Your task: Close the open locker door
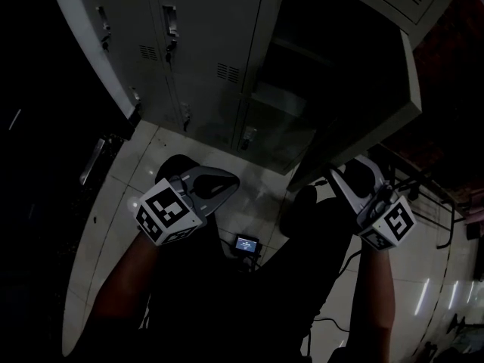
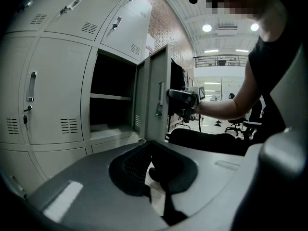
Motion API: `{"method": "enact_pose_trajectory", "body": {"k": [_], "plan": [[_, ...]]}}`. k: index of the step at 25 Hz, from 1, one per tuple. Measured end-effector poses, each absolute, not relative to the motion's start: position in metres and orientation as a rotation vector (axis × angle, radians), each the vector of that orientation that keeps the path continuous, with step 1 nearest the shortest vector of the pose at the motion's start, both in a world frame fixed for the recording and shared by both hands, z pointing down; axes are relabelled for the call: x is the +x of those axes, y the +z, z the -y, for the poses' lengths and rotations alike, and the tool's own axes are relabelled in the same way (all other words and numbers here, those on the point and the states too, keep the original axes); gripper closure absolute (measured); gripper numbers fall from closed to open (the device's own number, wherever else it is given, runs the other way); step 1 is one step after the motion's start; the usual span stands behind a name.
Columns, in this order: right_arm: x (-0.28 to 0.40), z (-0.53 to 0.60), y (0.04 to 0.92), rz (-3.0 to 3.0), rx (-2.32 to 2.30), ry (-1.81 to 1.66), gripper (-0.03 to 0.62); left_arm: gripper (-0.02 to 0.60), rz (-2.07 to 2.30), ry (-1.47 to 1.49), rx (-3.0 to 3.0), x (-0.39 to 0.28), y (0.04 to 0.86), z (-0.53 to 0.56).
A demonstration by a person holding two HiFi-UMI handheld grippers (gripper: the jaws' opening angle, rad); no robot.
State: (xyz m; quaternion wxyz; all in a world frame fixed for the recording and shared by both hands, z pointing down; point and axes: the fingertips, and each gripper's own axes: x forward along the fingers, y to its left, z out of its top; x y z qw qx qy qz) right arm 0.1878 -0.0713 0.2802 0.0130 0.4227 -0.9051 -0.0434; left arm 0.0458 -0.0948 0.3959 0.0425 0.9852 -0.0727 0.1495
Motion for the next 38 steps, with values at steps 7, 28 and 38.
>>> {"method": "enact_pose_trajectory", "body": {"k": [7,28,38], "plan": [[0.149,0.124,0.283,2.717,1.338,-0.243,0.461,0.569,0.218,0.459,3.014,0.046,0.397,0.093],[0.135,0.314,0.286,2.396,1.671,-0.136,0.467,0.569,0.217,0.447,3.021,0.047,0.395,0.093],[0.159,0.361,0.283,2.259,1.964,0.015,0.468,0.569,0.216,0.441,3.018,0.046,0.394,0.094]]}}
